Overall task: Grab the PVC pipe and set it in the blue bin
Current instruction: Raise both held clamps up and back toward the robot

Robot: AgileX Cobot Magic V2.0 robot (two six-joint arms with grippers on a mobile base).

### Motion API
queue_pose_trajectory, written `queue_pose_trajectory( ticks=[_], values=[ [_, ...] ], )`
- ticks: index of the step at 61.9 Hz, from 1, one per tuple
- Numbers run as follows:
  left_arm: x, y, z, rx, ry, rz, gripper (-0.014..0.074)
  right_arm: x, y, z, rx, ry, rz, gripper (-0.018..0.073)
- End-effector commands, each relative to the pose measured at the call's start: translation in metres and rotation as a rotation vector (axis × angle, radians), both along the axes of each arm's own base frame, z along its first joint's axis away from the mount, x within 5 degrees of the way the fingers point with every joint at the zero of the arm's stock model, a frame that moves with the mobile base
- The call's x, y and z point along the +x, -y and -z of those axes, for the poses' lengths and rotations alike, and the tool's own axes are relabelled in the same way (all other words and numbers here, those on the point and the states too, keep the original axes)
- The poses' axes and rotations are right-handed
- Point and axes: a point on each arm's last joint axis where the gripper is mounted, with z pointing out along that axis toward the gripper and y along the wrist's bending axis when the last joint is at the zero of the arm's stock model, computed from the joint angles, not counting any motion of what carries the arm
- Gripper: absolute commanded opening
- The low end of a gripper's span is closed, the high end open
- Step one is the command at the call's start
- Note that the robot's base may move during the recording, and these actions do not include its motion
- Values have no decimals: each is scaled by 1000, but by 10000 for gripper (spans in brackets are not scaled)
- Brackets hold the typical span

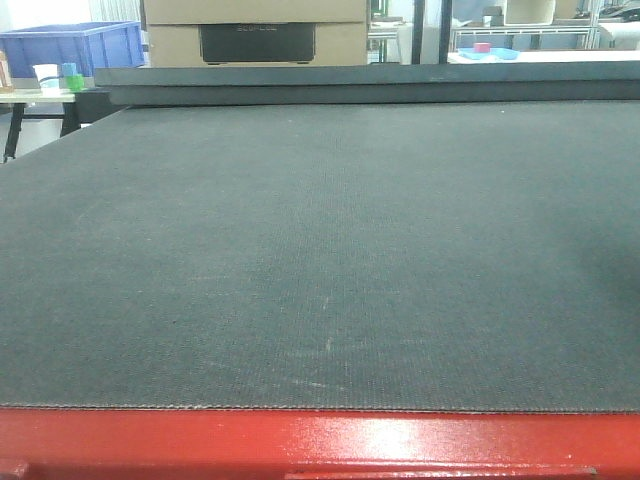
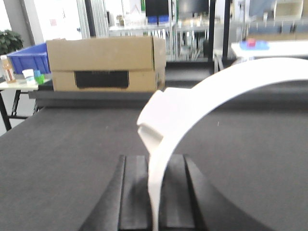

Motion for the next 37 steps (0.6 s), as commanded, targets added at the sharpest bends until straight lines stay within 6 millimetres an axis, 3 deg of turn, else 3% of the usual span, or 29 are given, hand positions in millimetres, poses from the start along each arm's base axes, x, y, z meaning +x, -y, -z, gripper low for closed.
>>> queue_pose_trajectory(
  ticks=[1, 37],
  values=[
    [-8, 0, -12, -13, 115, 4, -111, -3, 1, -4, -68, 68, 5, -159],
    [-9, -1, -4, -6, 32, 1, -111, -4, 0, -11, -98, 147, 4, -159]
  ],
)
